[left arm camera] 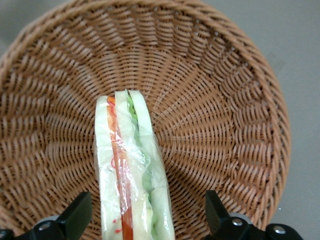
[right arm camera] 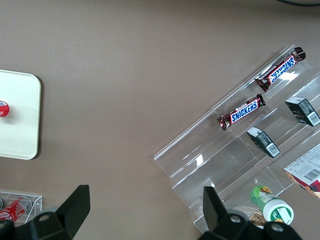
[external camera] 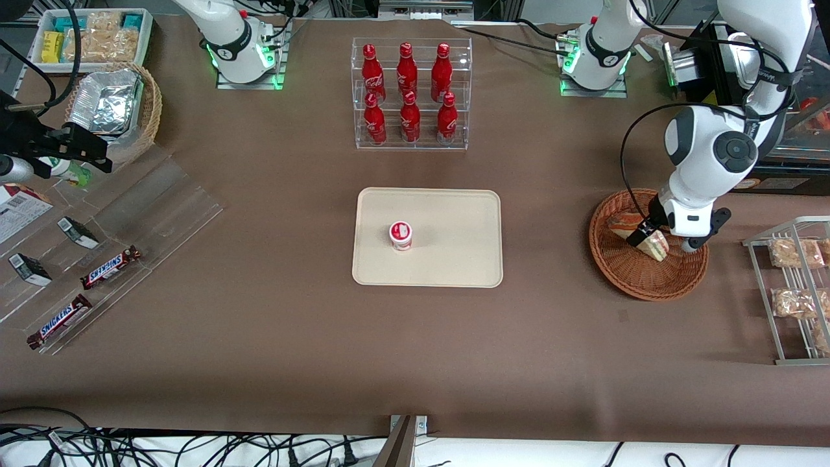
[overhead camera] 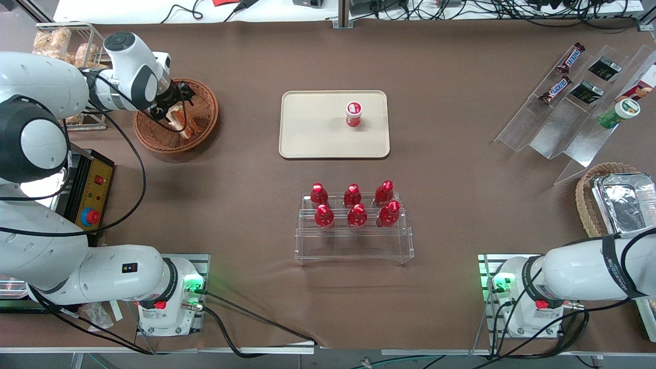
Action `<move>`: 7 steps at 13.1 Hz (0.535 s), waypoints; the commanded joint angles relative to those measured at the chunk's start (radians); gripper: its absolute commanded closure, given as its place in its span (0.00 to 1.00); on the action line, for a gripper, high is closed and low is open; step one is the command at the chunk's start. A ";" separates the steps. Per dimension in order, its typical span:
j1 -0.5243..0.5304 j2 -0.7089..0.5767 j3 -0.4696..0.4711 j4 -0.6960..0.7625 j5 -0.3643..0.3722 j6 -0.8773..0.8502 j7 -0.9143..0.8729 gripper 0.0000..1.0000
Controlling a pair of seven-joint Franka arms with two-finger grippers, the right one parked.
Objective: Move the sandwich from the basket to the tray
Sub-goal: 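Close the left gripper on the sandwich and lift it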
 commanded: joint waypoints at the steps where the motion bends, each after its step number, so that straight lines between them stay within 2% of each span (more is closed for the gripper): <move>1: 0.007 0.006 -0.002 -0.015 0.029 0.031 -0.027 0.00; 2: 0.007 0.008 -0.002 -0.017 0.030 0.031 -0.027 0.00; 3: 0.005 0.013 -0.002 -0.017 0.030 0.031 -0.026 0.20; 4: 0.005 0.013 -0.002 -0.017 0.039 0.031 -0.024 0.54; 5: 0.005 0.020 -0.002 -0.017 0.079 0.027 -0.026 0.78; 6: 0.005 0.028 -0.002 -0.017 0.117 0.023 -0.027 0.95; 7: 0.007 0.029 -0.002 -0.017 0.127 0.023 -0.027 1.00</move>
